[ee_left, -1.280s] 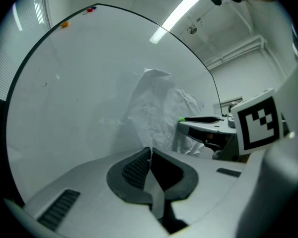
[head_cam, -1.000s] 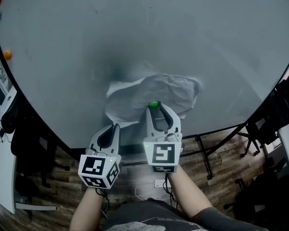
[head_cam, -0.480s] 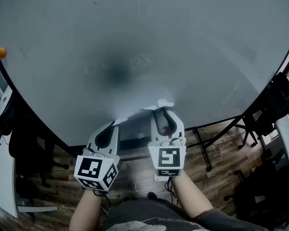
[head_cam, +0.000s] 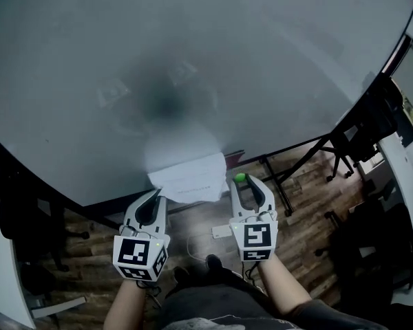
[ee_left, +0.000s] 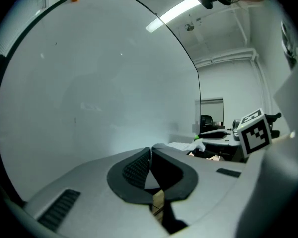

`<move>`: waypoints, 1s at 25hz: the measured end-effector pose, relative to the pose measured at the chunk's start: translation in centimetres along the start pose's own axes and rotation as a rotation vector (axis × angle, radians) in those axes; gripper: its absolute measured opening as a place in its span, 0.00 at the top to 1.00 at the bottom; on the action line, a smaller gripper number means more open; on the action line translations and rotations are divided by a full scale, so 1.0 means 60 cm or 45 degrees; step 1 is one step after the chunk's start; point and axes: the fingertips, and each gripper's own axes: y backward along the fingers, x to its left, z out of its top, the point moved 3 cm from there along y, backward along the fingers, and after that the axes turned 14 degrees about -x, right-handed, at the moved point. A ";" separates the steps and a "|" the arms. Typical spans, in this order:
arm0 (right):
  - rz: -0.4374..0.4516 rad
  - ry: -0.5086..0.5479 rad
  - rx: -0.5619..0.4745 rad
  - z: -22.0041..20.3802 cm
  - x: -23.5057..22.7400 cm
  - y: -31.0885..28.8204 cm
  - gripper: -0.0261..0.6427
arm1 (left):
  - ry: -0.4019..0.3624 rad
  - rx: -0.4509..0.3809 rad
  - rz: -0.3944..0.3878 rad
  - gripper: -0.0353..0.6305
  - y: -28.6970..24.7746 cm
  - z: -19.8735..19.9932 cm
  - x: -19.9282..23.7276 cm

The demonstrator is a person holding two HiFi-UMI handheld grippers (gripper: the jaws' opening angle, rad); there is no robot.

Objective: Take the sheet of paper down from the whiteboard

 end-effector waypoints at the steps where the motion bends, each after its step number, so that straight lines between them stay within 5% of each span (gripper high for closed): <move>1: -0.001 -0.012 0.011 -0.005 0.000 0.007 0.78 | 0.004 0.007 -0.013 0.93 -0.001 -0.007 -0.005; 9: 0.028 -0.033 0.021 -0.010 0.008 0.036 0.78 | 0.041 0.038 -0.005 0.93 0.028 -0.037 -0.036; 25: 0.247 -0.133 -0.072 -0.036 -0.068 0.215 0.78 | -0.053 0.084 0.275 0.93 0.158 -0.058 -0.247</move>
